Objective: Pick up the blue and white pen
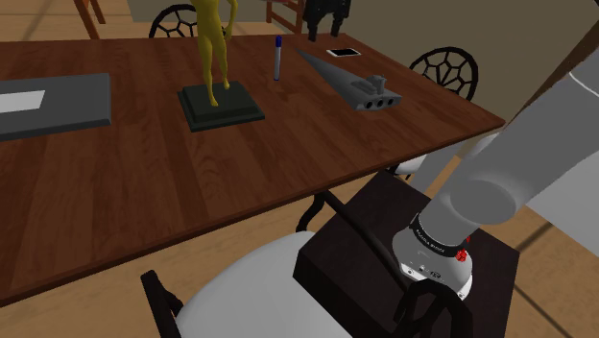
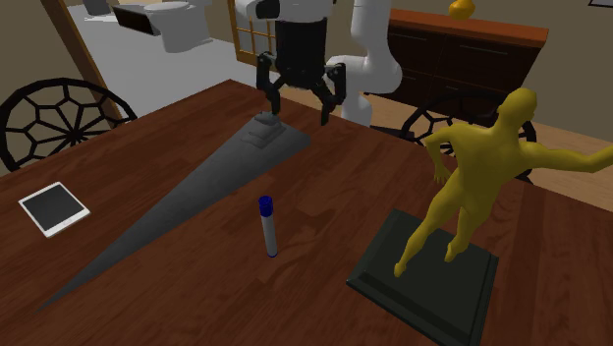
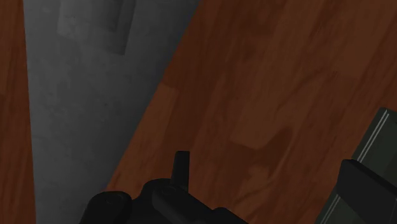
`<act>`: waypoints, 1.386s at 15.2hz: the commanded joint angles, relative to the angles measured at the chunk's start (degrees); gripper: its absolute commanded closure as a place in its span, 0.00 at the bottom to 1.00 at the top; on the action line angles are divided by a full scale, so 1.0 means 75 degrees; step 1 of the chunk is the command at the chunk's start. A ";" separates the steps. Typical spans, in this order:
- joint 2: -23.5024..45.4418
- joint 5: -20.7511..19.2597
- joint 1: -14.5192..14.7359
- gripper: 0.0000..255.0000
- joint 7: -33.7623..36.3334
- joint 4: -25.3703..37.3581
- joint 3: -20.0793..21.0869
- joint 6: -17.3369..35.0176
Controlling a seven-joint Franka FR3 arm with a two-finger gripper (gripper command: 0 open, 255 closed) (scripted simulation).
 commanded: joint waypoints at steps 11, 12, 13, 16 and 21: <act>0.4177 0.0541 -0.0119 0.00 -0.0883 0.4957 -0.0030 -0.0882; 0.4637 0.0586 -0.0151 0.00 -0.0935 0.5619 -0.0012 -0.1093; 0.4642 0.0584 -0.0154 0.00 -0.0935 0.5627 -0.0008 -0.1096; 0.4513 0.0573 -0.0137 0.00 -0.0936 0.5113 -0.0006 -0.0711; 0.4379 0.0563 -0.0116 0.00 -0.0938 0.4434 -0.0005 -0.0165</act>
